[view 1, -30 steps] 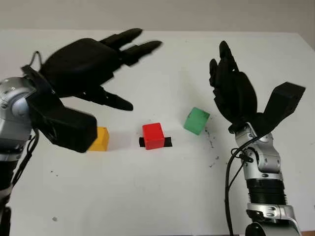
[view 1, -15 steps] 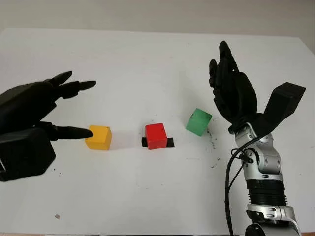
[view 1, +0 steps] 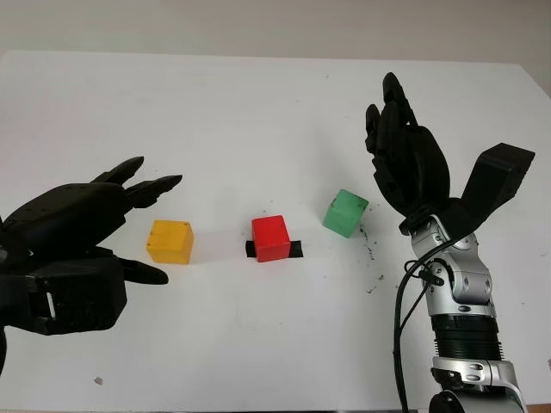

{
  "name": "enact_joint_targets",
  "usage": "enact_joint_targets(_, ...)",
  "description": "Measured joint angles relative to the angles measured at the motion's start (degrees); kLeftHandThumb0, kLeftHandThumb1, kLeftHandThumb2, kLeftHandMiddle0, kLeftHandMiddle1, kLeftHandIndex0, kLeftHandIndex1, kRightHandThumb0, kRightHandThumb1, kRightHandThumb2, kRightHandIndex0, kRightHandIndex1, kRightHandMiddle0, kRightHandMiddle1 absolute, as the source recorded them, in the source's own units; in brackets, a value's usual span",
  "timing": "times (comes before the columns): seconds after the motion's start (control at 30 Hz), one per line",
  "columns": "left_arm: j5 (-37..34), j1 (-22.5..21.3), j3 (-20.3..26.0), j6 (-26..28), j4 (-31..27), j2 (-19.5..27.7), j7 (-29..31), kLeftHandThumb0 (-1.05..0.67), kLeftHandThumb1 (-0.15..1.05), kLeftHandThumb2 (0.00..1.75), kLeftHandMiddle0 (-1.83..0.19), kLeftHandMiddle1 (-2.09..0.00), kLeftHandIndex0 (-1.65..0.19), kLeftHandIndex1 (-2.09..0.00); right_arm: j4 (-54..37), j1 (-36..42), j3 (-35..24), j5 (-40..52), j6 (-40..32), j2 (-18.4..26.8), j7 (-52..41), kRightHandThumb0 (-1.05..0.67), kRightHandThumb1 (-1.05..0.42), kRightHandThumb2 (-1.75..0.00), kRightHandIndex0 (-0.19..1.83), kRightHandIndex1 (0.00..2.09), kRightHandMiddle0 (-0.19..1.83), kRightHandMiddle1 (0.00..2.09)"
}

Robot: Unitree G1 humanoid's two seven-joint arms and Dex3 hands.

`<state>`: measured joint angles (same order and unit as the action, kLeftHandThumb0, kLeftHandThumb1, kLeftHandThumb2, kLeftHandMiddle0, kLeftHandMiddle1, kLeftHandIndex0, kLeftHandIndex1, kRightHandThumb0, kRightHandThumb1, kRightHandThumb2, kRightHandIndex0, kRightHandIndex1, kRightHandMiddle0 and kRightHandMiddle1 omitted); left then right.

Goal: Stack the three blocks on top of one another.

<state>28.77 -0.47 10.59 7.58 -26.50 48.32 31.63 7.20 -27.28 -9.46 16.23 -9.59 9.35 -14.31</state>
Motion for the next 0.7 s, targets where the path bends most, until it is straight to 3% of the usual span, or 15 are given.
enact_joint_targets(0.37, 12.74, 0.47, -4.76, -3.6, 3.73, -1.67, -8.34, -0.79, 0.92, 0.06, 0.19, -0.04, -0.24, -0.11, 0.01, 0.0, -0.09, 0.02, -0.12, 0.17, -0.82, -0.68, -1.05, -0.74, -0.19, 0.0, -0.19, 0.0)
enact_joint_targets(0.7, 14.84, 0.25, -7.71, -3.14, 6.78, -3.2, -8.68, -0.79, 0.94, 0.06, 0.15, -0.05, -0.33, -0.14, 0.43, -0.02, -0.11, -0.4, 0.41, 0.7, -1.17, -0.7, -1.05, -0.76, -0.19, 0.0, -0.19, 0.0)
